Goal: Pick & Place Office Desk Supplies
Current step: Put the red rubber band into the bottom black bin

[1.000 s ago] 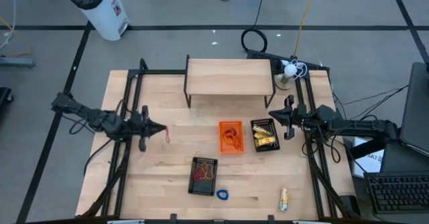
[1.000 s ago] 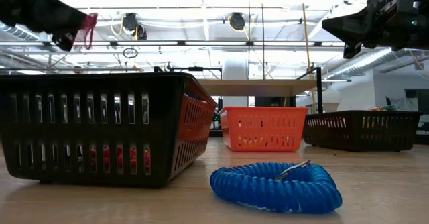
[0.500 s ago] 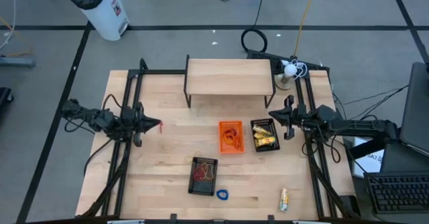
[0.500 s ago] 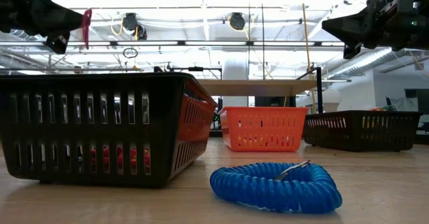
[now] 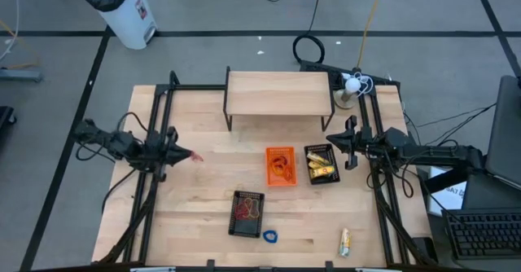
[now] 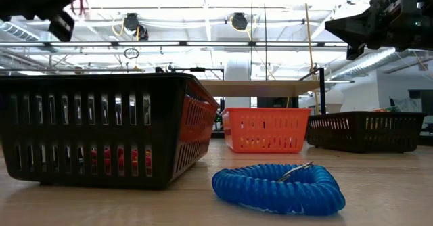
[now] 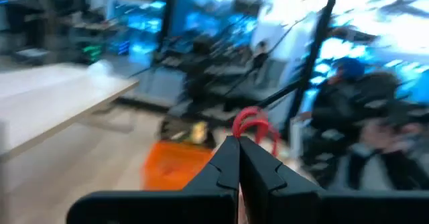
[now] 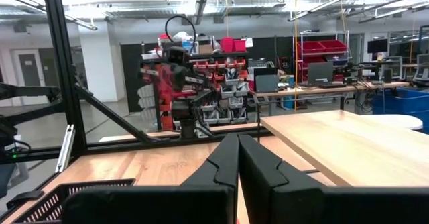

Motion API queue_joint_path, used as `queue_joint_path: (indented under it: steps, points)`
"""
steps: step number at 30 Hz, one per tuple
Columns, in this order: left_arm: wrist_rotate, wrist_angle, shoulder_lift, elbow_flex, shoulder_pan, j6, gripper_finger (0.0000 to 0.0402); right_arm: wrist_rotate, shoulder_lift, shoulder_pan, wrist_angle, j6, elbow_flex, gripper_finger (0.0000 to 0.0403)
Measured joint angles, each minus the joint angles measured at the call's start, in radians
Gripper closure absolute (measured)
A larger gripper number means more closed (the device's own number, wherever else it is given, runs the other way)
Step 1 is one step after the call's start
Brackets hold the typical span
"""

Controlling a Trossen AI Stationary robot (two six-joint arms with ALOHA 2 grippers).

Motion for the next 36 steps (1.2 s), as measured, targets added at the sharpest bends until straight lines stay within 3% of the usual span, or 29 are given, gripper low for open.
queue_joint_path:
  steps: [4,10,16,22,29,36]
  points:
    - [-0.021,0.135,0.131,0.0,-0.011,-0.029,0.0401,0.001,0.0,0.0,0.009,0.001,0.0,0.0403]
    - [-0.038,0.185,0.529,0.096,-0.011,-0.182,0.0401,0.002,0.0,0.0,0.009,0.001,0.0,0.0403]
    - [0.106,0.109,0.903,0.331,-0.018,-0.209,0.0401,0.002,0.0,0.0,0.007,0.002,0.0,0.0403]
    - [0.204,0.029,1.173,0.539,-0.029,-0.196,0.0401,0.002,0.0,0.0,0.001,0.002,0.0,0.0403]
    - [0.331,0.01,1.373,0.651,-0.026,-0.212,0.0401,0.002,0.0,0.0,0.001,0.002,0.0,0.0403]
    - [0.379,-0.019,1.446,0.658,-0.012,-0.222,0.0401,0.002,0.0,0.0,0.001,0.002,0.0,0.0403]
